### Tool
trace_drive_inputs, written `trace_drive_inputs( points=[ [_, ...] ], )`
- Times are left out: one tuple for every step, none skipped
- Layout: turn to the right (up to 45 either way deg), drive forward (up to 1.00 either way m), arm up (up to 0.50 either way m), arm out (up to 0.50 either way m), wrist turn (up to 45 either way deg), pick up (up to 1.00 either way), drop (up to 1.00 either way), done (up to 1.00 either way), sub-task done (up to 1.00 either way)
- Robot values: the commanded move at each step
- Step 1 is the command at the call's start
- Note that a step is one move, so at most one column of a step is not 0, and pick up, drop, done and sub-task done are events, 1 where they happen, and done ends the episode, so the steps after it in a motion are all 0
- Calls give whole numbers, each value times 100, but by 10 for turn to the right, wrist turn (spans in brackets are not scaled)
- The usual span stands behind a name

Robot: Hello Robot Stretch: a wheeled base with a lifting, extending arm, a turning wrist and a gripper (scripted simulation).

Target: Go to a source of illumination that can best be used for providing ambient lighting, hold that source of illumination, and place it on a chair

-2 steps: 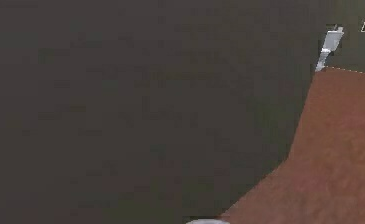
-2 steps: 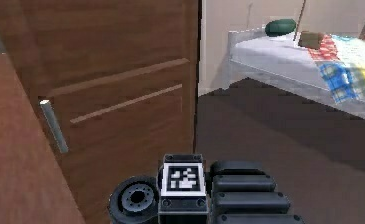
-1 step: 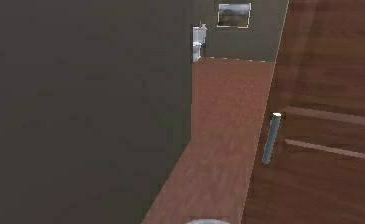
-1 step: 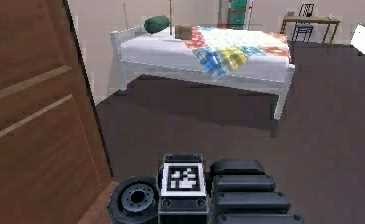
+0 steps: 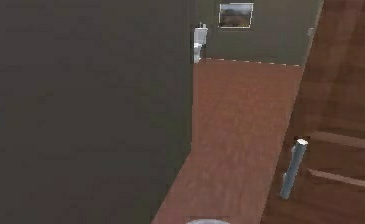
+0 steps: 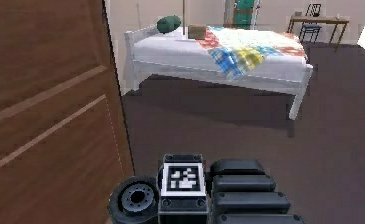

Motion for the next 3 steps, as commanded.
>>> trace_drive_inputs(
  points=[
    [90,0,0,0,0,0,0,0,0],
    [0,75,0,0,0,0,0,0,0],
    [120,0,0,0,0,0,0,0,0]
  ],
)
